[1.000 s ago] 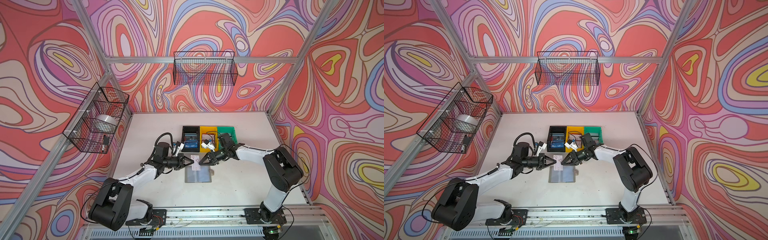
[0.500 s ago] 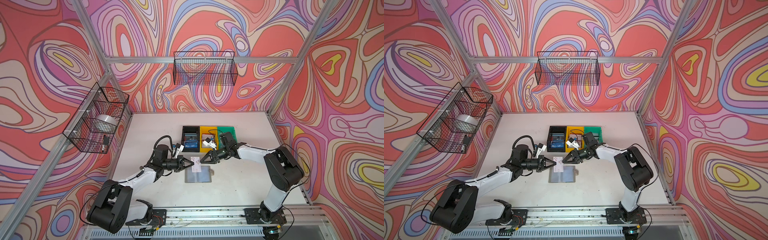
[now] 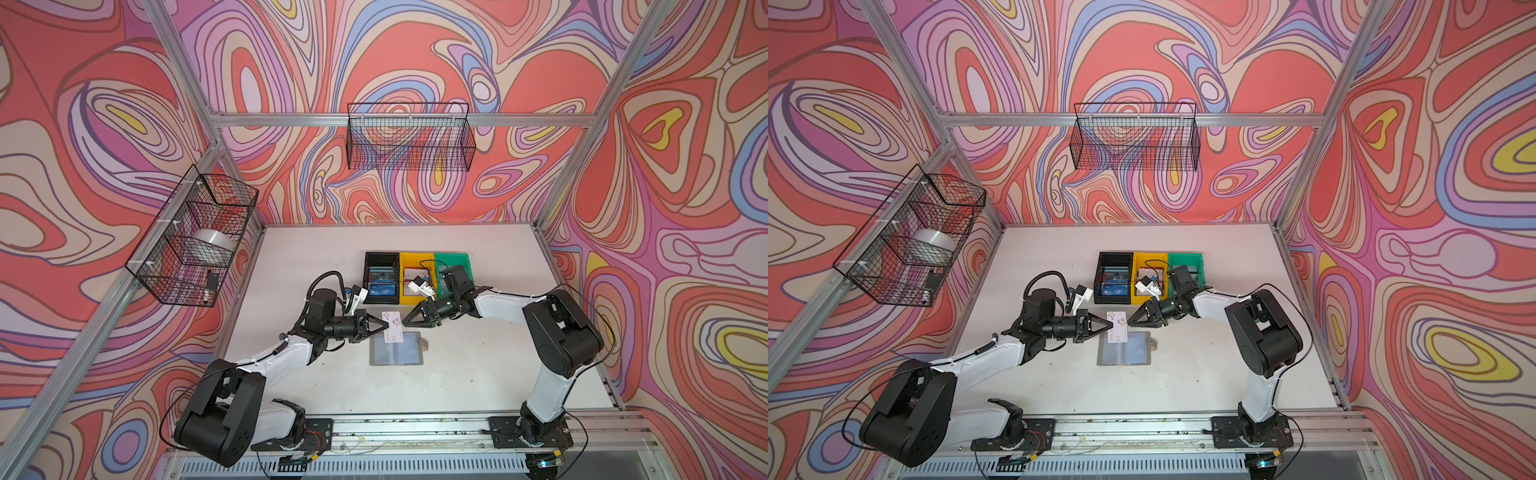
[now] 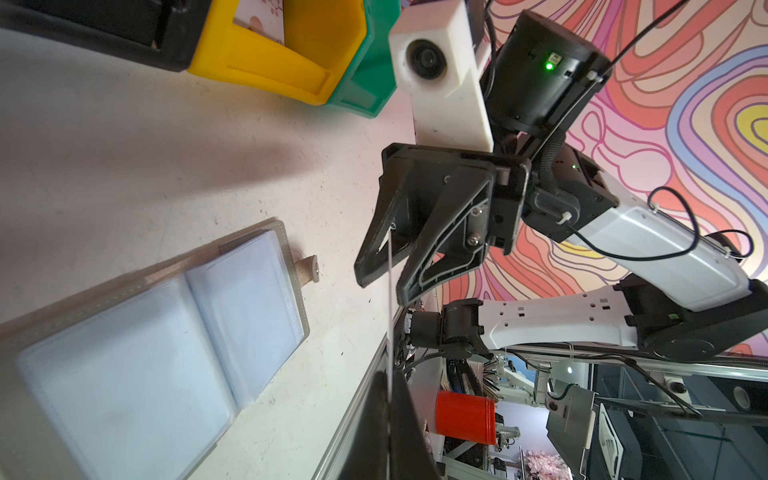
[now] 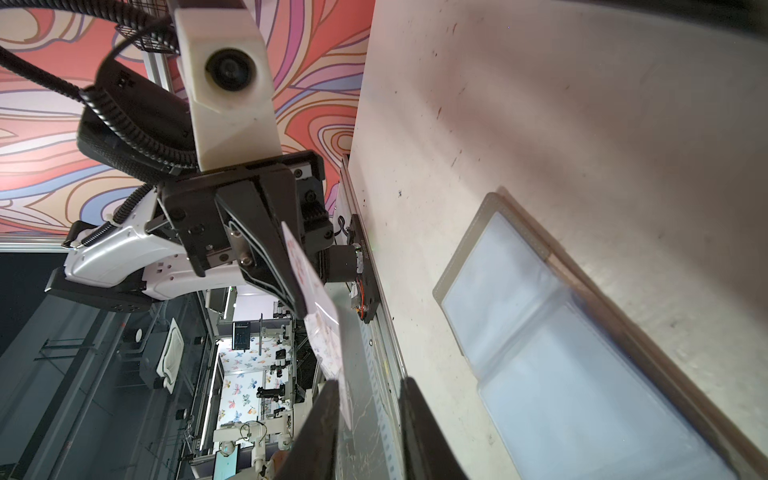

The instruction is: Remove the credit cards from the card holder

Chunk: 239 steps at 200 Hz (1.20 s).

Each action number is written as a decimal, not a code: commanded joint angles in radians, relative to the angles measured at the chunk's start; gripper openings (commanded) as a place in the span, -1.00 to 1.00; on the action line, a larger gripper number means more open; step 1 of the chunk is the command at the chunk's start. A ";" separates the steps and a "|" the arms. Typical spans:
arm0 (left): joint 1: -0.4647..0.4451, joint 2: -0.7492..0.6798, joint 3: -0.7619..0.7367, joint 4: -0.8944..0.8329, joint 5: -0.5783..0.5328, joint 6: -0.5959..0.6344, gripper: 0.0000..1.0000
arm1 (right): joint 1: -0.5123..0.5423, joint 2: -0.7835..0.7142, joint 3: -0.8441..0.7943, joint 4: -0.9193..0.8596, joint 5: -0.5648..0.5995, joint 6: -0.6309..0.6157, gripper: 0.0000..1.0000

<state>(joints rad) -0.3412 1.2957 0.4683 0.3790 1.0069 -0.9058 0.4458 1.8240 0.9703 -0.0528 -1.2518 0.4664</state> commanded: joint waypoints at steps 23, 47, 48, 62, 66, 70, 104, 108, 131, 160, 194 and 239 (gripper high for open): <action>-0.003 0.012 -0.012 0.057 0.012 -0.015 -1.00 | 0.000 0.005 -0.013 0.153 -0.038 0.096 -0.44; -0.004 0.026 -0.016 0.098 0.013 -0.036 -1.00 | 0.004 0.004 -0.012 0.168 -0.039 0.112 -0.43; -0.003 0.026 -0.016 0.099 0.013 -0.036 -1.00 | 0.005 0.003 -0.012 0.168 -0.039 0.112 -0.44; -0.003 0.030 -0.014 0.104 0.012 -0.038 -1.00 | 0.008 0.007 -0.013 0.169 -0.040 0.113 -0.43; -0.004 0.030 -0.014 0.107 0.013 -0.038 -1.00 | 0.009 0.008 -0.014 0.169 -0.039 0.113 -0.43; -0.003 0.030 -0.013 0.107 0.013 -0.039 -1.00 | 0.010 0.009 -0.015 0.171 -0.039 0.115 -0.44; -0.003 0.027 -0.005 0.101 0.013 -0.035 -1.00 | 0.013 0.018 -0.022 0.214 -0.041 0.145 -0.44; -0.003 0.027 -0.005 0.101 0.013 -0.036 -1.00 | 0.014 0.019 -0.024 0.215 -0.040 0.147 -0.44; -0.004 0.027 0.001 0.094 0.009 -0.030 -1.00 | 0.017 0.022 -0.027 0.233 -0.042 0.159 -0.44; -0.004 0.032 0.009 0.100 0.002 -0.031 -1.00 | 0.020 0.028 -0.028 0.259 -0.044 0.178 -0.44; -0.003 0.047 0.016 0.115 0.001 -0.039 -1.00 | 0.025 0.028 -0.031 0.279 -0.050 0.194 -0.45; -0.003 0.050 0.030 0.129 -0.015 -0.047 -1.00 | 0.031 0.021 -0.048 0.310 -0.049 0.219 -0.46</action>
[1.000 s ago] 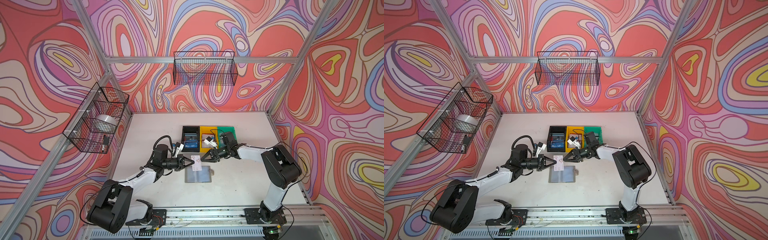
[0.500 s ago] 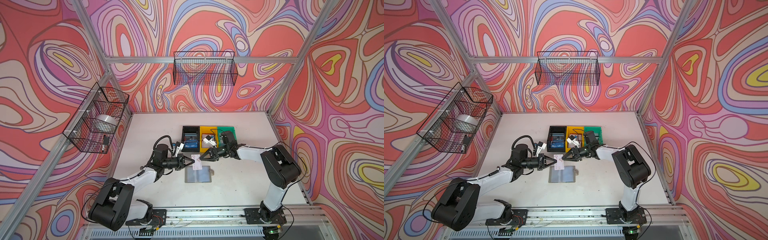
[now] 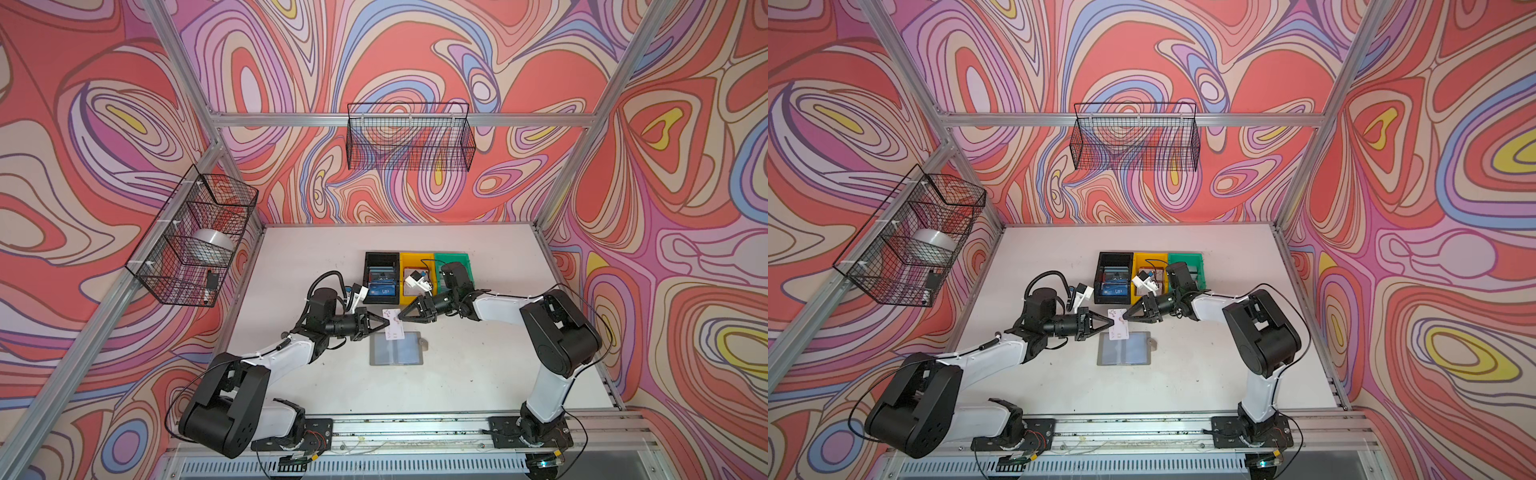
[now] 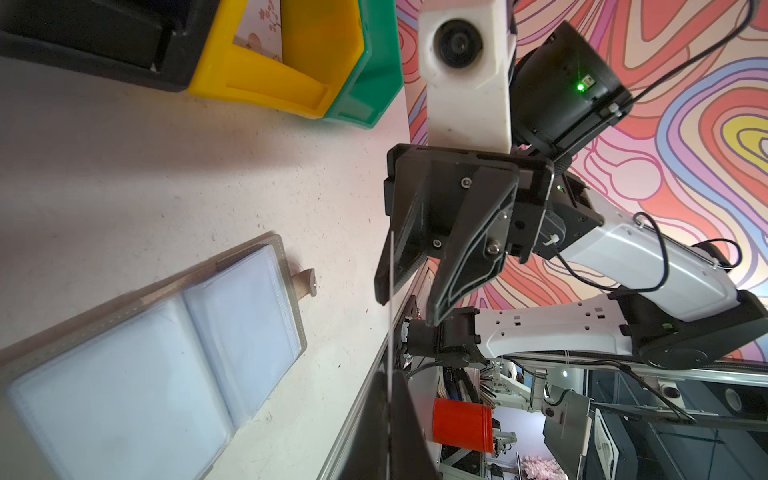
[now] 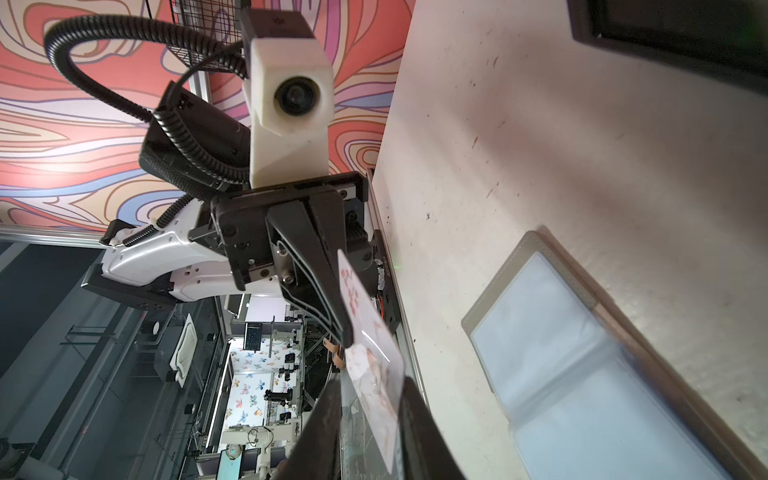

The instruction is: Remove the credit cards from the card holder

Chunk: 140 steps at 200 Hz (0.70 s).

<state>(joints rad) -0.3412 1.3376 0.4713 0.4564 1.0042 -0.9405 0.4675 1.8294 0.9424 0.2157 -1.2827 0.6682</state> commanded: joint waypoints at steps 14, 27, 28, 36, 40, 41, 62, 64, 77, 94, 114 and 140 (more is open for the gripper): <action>-0.004 0.008 0.032 0.047 -0.008 -0.012 -1.00 | 0.013 0.015 -0.028 0.056 -0.019 0.026 -0.47; -0.003 0.009 0.034 0.045 -0.010 -0.011 -1.00 | 0.014 0.015 -0.034 0.073 -0.017 0.037 -0.48; -0.003 0.009 0.034 0.045 -0.009 -0.011 -1.00 | 0.015 0.015 -0.034 0.074 -0.017 0.038 -0.48; -0.003 0.012 0.033 0.047 -0.011 -0.011 -1.00 | 0.018 0.015 -0.037 0.086 -0.015 0.046 -0.48; -0.003 0.013 0.033 0.048 -0.011 -0.011 -1.00 | 0.019 0.017 -0.037 0.091 -0.015 0.050 -0.49; -0.003 0.014 0.033 0.047 -0.010 -0.011 -1.00 | 0.019 0.016 -0.037 0.093 -0.015 0.051 -0.49; -0.004 0.017 0.030 0.049 -0.009 -0.014 -1.00 | 0.023 0.016 -0.037 0.109 -0.014 0.064 -0.53; -0.003 0.017 0.029 0.048 -0.009 -0.014 -1.00 | 0.023 0.016 -0.037 0.111 -0.014 0.065 -0.54; -0.002 0.017 0.022 0.051 -0.009 -0.015 -1.00 | 0.023 0.016 -0.036 0.114 -0.014 0.067 -0.57; -0.002 0.017 0.015 0.052 -0.012 -0.014 -1.00 | 0.025 0.017 -0.030 0.114 -0.015 0.071 -0.64; -0.002 0.017 0.013 0.051 -0.012 -0.014 -1.00 | 0.027 0.017 -0.026 0.115 -0.022 0.073 -0.76; -0.003 0.016 0.016 0.020 -0.002 0.004 -0.72 | 0.027 0.016 -0.022 0.103 -0.026 0.071 -0.93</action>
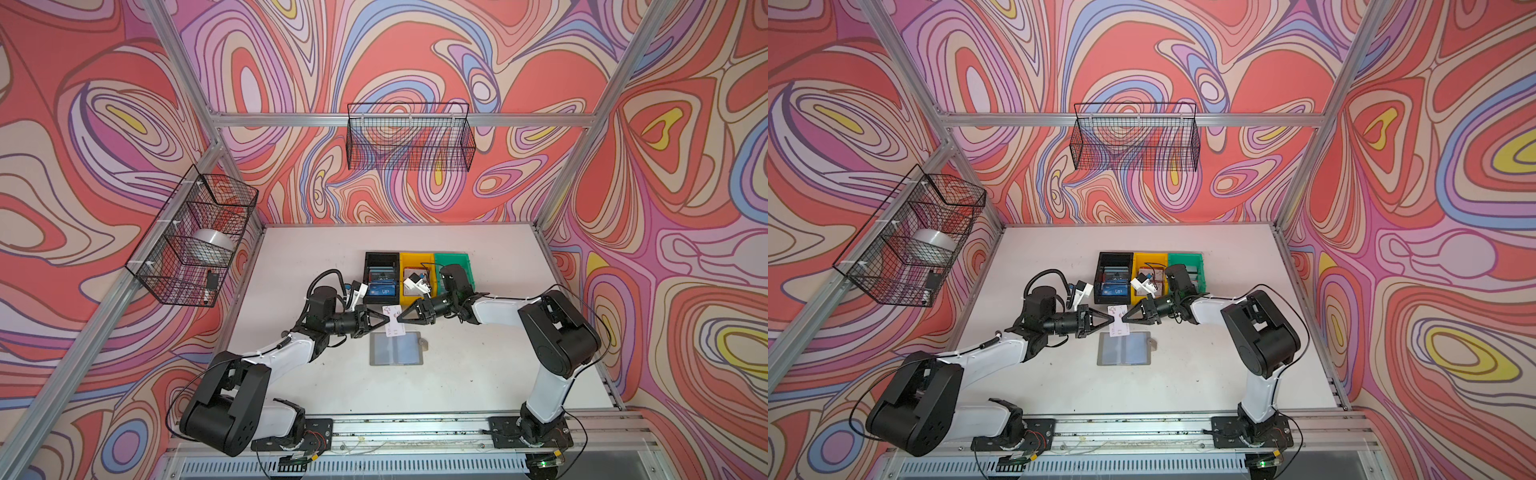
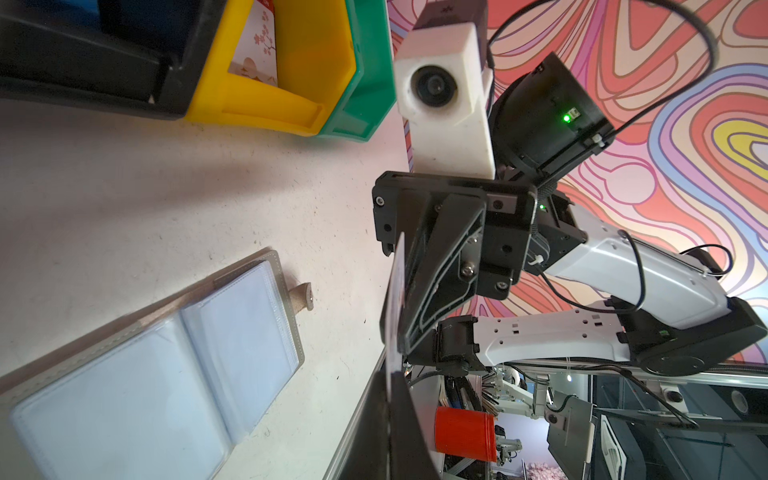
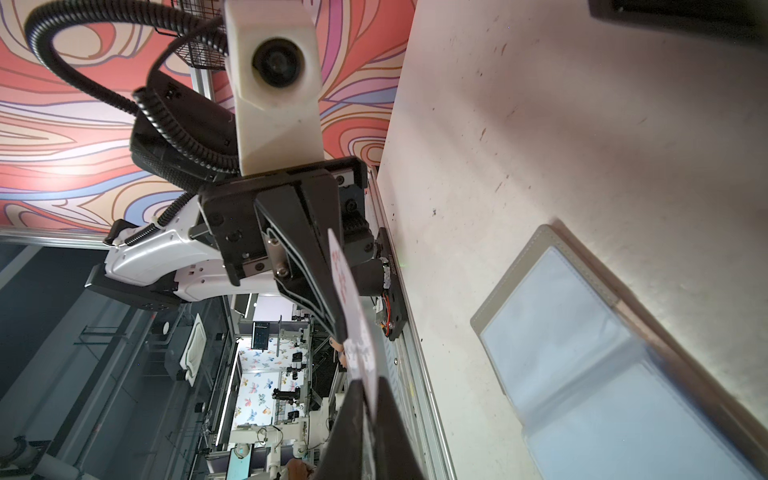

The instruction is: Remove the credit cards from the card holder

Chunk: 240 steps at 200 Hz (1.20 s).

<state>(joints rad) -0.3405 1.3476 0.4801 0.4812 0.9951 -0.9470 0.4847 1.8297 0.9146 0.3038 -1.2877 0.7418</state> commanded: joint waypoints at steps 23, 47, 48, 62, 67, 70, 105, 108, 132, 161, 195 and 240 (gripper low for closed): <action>-0.004 -0.019 0.021 -0.124 -0.009 0.075 -0.51 | 0.009 0.007 0.040 -0.106 -0.027 -0.086 -1.00; -0.004 -0.057 0.062 -0.271 -0.041 0.158 -0.44 | 0.009 0.000 0.165 -0.505 -0.008 -0.369 -1.00; -0.004 -0.059 0.065 -0.276 -0.042 0.162 -0.44 | 0.009 0.000 0.170 -0.522 -0.006 -0.381 -1.00; -0.004 -0.073 0.078 -0.321 -0.053 0.187 -0.27 | 0.006 0.003 0.251 -0.728 0.013 -0.526 -1.00; -0.003 -0.077 0.081 -0.323 -0.052 0.189 -0.14 | 0.004 0.007 0.278 -0.792 0.018 -0.570 -1.00; -0.003 -0.078 0.081 -0.323 -0.050 0.189 -0.08 | 0.001 0.010 0.295 -0.829 0.021 -0.595 -1.00; 0.005 -0.078 0.104 -0.330 -0.033 0.192 -0.02 | -0.029 0.063 0.476 -1.226 0.088 -0.872 -1.00; 0.007 -0.077 0.106 -0.333 -0.030 0.194 -0.02 | -0.033 0.068 0.489 -1.259 0.100 -0.890 -1.00; 0.025 -0.084 0.111 -0.347 -0.023 0.199 0.00 | -0.052 0.097 0.601 -1.409 0.207 -0.972 -1.00; 0.033 -0.090 0.122 -0.393 -0.035 0.229 0.03 | -0.063 0.117 0.739 -1.493 0.374 -0.978 -1.00; 0.033 -0.057 0.144 -0.419 -0.027 0.259 -0.01 | -0.063 0.212 0.969 -1.632 0.651 -0.978 -1.00; 0.032 0.013 0.163 -0.353 0.008 0.236 -0.03 | -0.063 0.313 1.159 -1.694 0.987 -1.038 -1.00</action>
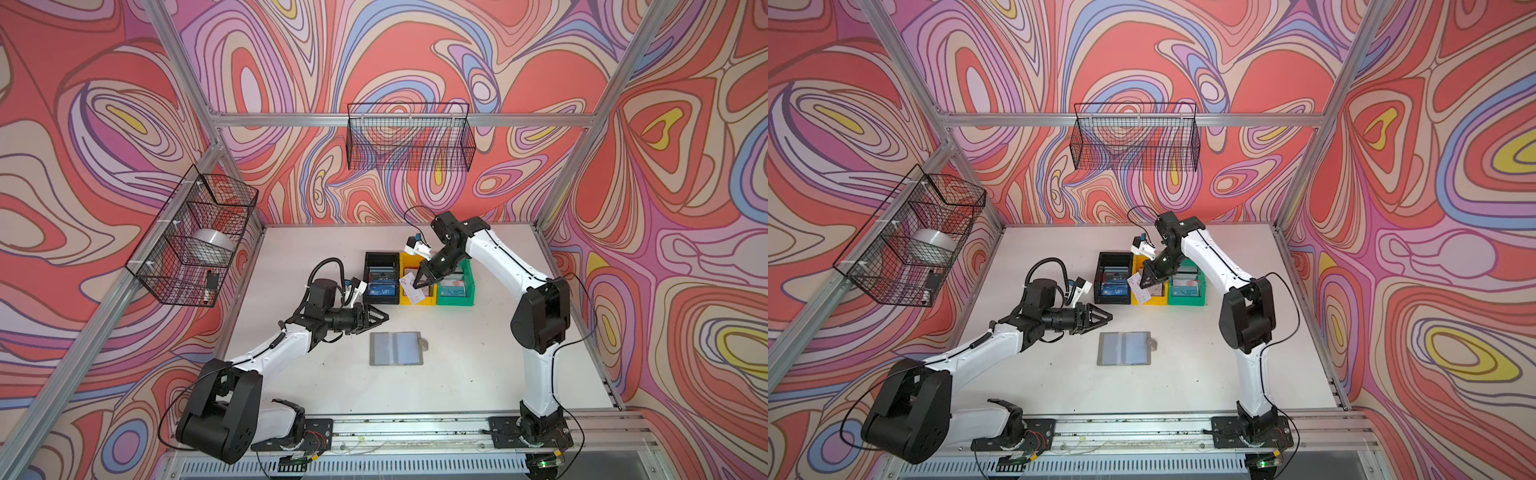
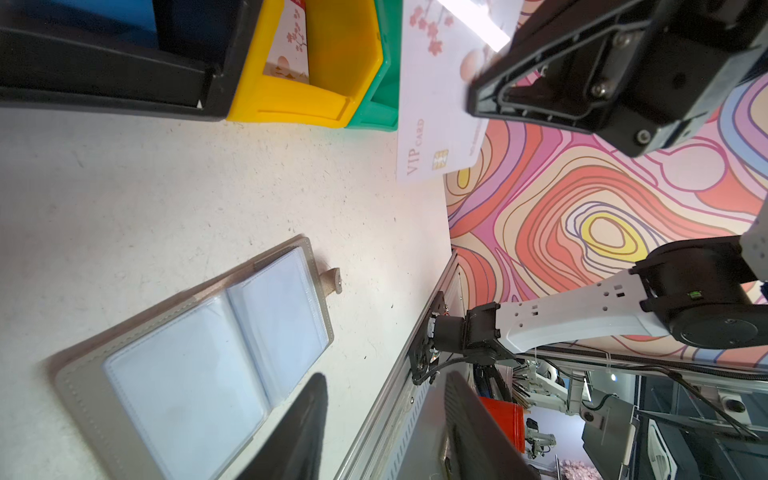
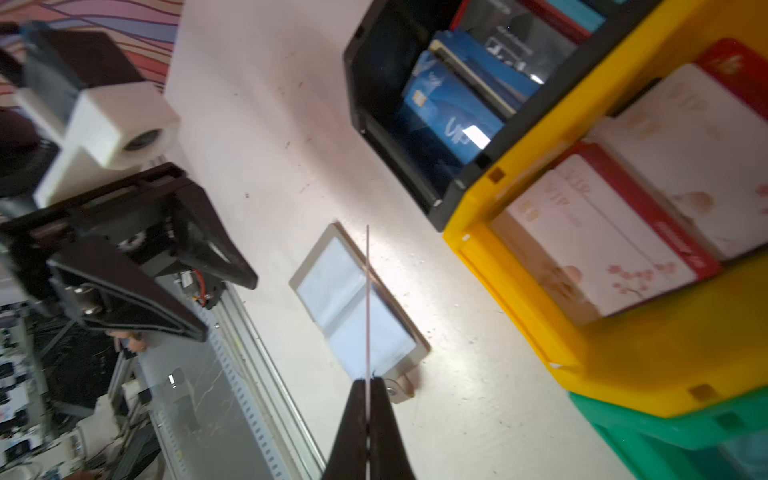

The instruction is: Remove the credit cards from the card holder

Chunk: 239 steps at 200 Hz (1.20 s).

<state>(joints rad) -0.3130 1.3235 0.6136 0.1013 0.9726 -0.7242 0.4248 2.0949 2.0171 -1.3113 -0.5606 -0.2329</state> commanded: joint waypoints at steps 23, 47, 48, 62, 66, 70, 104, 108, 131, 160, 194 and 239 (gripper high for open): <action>0.005 0.061 0.044 0.038 0.044 0.012 -0.03 | -0.002 0.052 0.083 -0.057 0.328 -0.126 -1.00; 0.007 0.076 0.060 0.023 0.051 0.027 -0.04 | -0.003 0.064 0.123 -0.046 0.350 -0.134 -1.00; 0.006 0.077 0.061 0.024 0.051 0.027 -0.04 | -0.003 0.064 0.124 -0.045 0.349 -0.134 -1.00; 0.008 0.080 0.061 0.021 0.049 0.031 -0.03 | -0.002 0.070 0.127 -0.045 0.331 -0.147 -1.00; 0.007 0.080 0.061 0.022 0.049 0.030 -0.03 | -0.003 0.070 0.126 -0.043 0.332 -0.152 -1.00; 0.007 0.081 0.060 0.022 0.046 0.031 -0.03 | -0.003 0.071 0.121 -0.038 0.335 -0.156 -1.00; 0.008 0.079 0.047 0.028 0.038 0.029 -0.03 | 0.005 0.056 0.029 0.058 0.384 -0.267 -1.00; 0.007 0.079 0.046 0.030 0.037 0.028 -0.04 | 0.006 0.056 0.020 0.069 0.384 -0.280 -1.00; 0.007 0.076 0.038 0.040 0.037 0.019 -0.04 | 0.008 0.064 0.006 0.116 0.360 -0.332 -1.00; 0.008 0.069 0.037 0.034 0.031 0.018 -0.04 | 0.009 0.075 0.005 0.159 0.325 -0.367 -1.00; 0.007 0.068 0.037 0.031 0.025 0.018 -0.03 | 0.031 0.104 0.005 0.158 0.350 -0.428 -1.00; 0.007 0.065 0.035 0.028 0.022 0.016 -0.04 | 0.062 0.135 -0.001 0.151 0.409 -0.516 -1.00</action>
<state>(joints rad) -0.3122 1.3968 0.6563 0.1238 0.9970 -0.7109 0.4679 2.2089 2.0251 -1.1633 -0.1917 -0.6773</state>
